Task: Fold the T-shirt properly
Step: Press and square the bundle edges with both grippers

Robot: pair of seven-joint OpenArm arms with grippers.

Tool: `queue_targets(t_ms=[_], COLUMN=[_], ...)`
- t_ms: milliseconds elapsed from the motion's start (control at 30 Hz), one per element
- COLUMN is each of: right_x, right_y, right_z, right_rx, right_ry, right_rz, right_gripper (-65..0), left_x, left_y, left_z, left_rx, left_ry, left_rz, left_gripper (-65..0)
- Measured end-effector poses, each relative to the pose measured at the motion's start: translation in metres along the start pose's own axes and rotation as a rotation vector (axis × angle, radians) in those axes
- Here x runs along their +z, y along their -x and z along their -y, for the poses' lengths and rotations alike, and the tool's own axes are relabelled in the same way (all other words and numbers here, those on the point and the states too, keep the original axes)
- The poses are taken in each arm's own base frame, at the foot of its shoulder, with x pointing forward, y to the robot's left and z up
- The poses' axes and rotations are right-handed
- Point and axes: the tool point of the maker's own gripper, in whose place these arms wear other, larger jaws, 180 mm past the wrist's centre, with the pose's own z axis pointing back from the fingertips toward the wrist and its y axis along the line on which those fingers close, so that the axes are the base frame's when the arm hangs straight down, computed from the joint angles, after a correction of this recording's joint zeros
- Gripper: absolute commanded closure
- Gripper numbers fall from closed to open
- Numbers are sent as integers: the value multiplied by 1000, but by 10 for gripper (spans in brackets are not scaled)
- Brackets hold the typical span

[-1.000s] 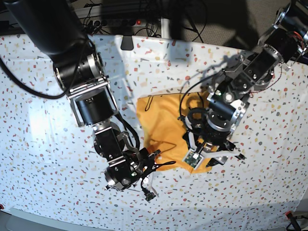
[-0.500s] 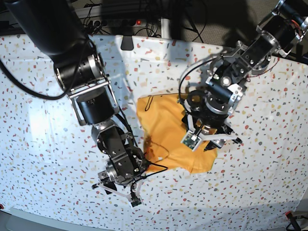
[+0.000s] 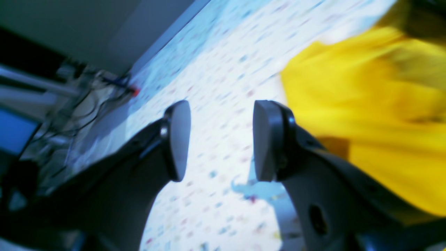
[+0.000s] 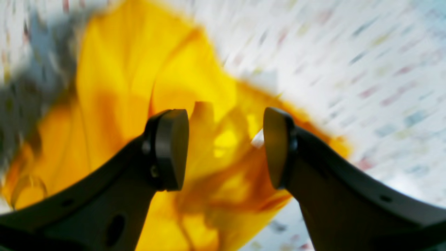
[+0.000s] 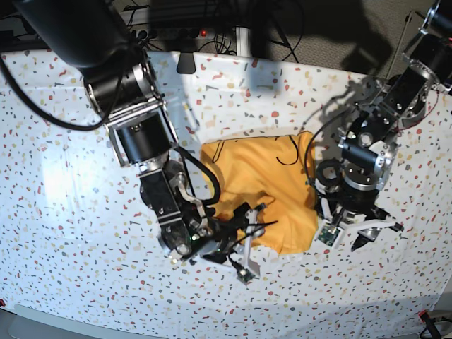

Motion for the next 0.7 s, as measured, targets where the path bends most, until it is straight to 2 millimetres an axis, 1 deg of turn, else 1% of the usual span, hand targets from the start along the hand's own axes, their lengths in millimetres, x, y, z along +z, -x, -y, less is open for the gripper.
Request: queue_targets(t_ms=[67,100,133,200,267,367,467,533,633,700], right_x=[-5,-7,-9,-12,-11,-7,-5,-4,-3,-1], right_y=[24,33,40,52,69,98,116,121,123,121], right_z=[-25,-35,-42,-48,-45,-45,-41,-38,-36,-35], right_rx=[23,7,-9,-8,15,32,18,12,4,-16], right_ry=[-95,-126,-138,-130,-105,-84,-53,-38,-34,-35], right_rz=[-25,-25,-3,46,85,119,135,128,112,87], right_gripper=[-340,-340,-340,-340,-340,-340,-340,-340,-340,-340], left_x=[0,-1,-1,-1,-1,1,4,4,4,5], left_y=[10,12,14,17,22,27,33,35,34,35], left_z=[-12,-19,-26,-37,-39,-30,-21,-20,-21,-20], left_rx=[-12,-19,-21,-27,-24,-15,-15,-17,-16,-16], left_ry=[-19,-32,-47,-69,-65,-44,-23,-21,-22,-21], left_rz=[-21,-24,-27,-32,-49,-60,-67,-70,-68,-70], left_gripper=[-275,-275,-275,-275,-275,-275,-275,-275,-275,-275])
